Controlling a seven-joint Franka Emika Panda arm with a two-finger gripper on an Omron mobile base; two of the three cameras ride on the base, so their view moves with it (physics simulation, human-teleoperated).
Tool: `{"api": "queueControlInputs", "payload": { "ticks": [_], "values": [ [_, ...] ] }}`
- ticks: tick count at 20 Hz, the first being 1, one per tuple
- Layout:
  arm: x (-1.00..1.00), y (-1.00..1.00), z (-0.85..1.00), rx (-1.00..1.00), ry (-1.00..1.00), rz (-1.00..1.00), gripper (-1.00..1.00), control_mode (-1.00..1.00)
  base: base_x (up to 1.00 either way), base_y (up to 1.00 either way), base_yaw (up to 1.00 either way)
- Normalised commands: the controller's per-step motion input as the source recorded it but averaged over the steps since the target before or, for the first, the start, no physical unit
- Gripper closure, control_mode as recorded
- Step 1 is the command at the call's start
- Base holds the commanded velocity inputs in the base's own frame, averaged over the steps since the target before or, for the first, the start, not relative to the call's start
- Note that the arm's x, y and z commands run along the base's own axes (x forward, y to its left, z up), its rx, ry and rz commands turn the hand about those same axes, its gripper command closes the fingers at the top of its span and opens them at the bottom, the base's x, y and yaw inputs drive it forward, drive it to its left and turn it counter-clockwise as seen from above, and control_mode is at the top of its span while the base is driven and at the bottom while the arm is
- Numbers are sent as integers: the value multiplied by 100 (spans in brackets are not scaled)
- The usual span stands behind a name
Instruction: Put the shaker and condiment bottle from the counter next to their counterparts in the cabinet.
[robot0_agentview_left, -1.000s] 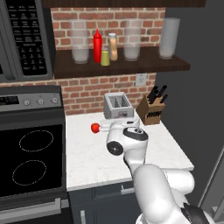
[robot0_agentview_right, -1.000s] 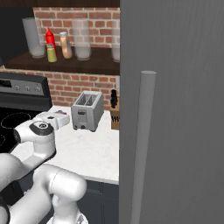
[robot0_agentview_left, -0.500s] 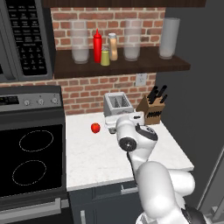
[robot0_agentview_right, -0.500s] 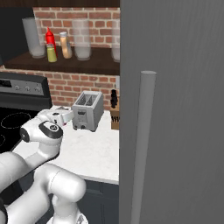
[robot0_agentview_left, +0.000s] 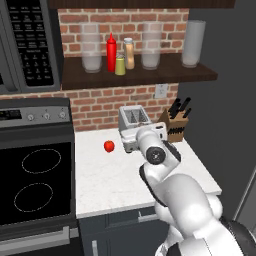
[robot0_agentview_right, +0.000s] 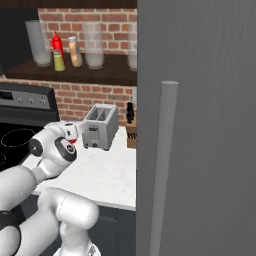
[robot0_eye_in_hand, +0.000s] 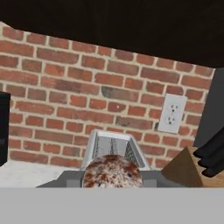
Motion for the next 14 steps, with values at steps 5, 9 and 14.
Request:
{"api": "queueControlInputs", "payload": {
  "ticks": [5, 9, 14],
  "values": [
    [0, 0, 15, 2, 30, 8, 100, -100, 0, 0, 0],
    [0, 0, 17, 1, 26, 9, 100, -100, 0, 0, 0],
    [0, 0, 20, 0, 14, 9, 100, -100, 0, 0, 0]
  ]
}}
